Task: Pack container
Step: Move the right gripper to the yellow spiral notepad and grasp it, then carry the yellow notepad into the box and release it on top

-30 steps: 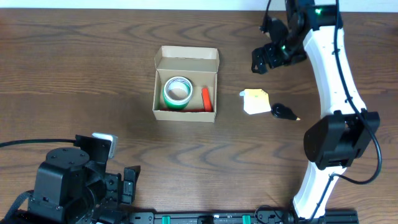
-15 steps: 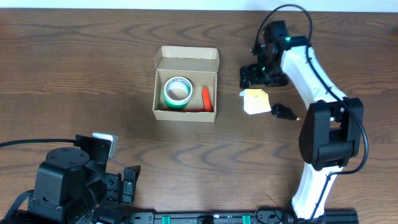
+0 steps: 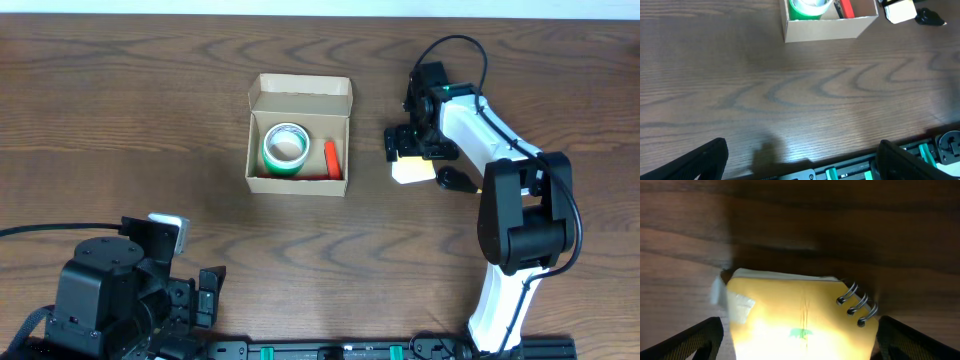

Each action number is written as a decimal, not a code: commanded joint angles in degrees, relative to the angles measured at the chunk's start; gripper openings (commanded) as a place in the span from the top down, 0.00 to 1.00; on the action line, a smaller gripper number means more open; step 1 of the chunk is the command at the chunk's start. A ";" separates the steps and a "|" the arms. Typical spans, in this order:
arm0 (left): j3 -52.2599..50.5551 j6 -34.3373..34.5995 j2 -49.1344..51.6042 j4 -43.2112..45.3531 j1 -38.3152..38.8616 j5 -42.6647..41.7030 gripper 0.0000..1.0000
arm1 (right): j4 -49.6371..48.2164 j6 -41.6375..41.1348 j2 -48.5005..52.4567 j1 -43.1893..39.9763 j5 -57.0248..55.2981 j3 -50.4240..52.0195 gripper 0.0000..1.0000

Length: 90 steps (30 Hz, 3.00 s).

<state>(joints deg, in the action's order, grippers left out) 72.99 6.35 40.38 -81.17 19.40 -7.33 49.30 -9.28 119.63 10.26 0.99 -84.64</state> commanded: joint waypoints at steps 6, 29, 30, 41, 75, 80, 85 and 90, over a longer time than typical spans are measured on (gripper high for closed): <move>-0.04 0.31 0.07 -0.20 0.13 -0.13 0.05 | -2.43 -2.32 0.70 0.66 -1.46 3.58 0.01; -0.04 0.31 0.07 -0.20 0.13 -0.13 0.05 | -1.75 -5.49 0.59 0.66 1.42 -0.04 0.19; -0.04 0.31 0.07 -0.20 0.13 -0.15 0.05 | -1.14 -5.49 0.59 0.66 1.42 -0.98 0.19; -0.04 0.31 0.07 -0.20 0.13 -0.13 0.05 | 13.81 -5.44 0.59 1.40 5.53 -23.85 0.20; -0.04 0.31 0.07 -0.20 0.13 -0.15 0.05 | 13.88 -27.17 8.66 32.35 -2.12 -39.41 0.22; -0.04 0.31 0.07 -0.20 0.13 -0.13 0.05 | 13.84 -27.15 9.64 32.26 -4.59 -39.36 0.21; -0.04 0.31 0.07 -0.20 0.13 -0.13 0.05 | 13.09 -27.12 11.32 32.15 -6.82 -39.36 0.08; -0.04 0.31 0.07 -0.20 0.13 -0.13 0.05 | 13.09 -27.12 11.96 32.09 -7.04 -39.36 0.01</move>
<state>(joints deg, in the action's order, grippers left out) 72.97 6.37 40.38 -81.17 19.40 -7.33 62.41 -35.83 130.74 42.30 -4.45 -123.61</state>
